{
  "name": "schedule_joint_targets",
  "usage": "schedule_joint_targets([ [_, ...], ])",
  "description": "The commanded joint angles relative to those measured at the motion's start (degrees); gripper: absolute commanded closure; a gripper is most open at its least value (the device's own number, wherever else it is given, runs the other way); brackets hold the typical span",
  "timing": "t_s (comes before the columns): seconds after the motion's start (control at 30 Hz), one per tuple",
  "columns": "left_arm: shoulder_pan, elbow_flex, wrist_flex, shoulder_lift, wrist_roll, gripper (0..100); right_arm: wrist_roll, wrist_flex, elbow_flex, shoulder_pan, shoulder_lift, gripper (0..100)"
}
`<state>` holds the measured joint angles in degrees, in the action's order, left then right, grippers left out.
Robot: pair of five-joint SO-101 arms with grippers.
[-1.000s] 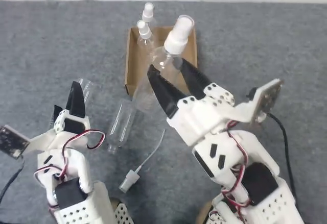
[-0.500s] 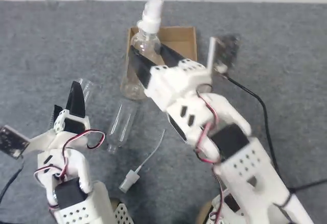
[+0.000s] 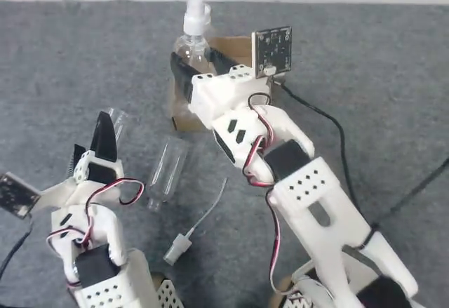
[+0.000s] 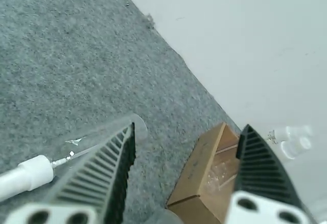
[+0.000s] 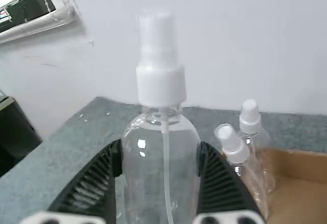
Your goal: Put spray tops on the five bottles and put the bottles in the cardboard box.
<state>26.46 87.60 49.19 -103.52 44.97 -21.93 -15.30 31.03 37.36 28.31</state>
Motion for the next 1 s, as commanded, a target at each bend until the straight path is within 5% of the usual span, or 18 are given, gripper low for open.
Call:
schedule_joint_targets([
  [0.0, -0.18, -0.31, -1.93, -0.88, -0.53, 70, 6.42, 11.3, 3.78, -1.63, -0.75, 98.6],
  [0.27, -0.18, -0.31, -1.93, -0.88, -0.53, 70, 14.33, 31.25, 15.82, -1.8, -4.09, 98.6],
  [0.97, -0.18, -0.31, -1.93, -0.88, -0.53, 70, 19.78, 60.09, 17.23, -1.89, -27.74, 98.6],
])
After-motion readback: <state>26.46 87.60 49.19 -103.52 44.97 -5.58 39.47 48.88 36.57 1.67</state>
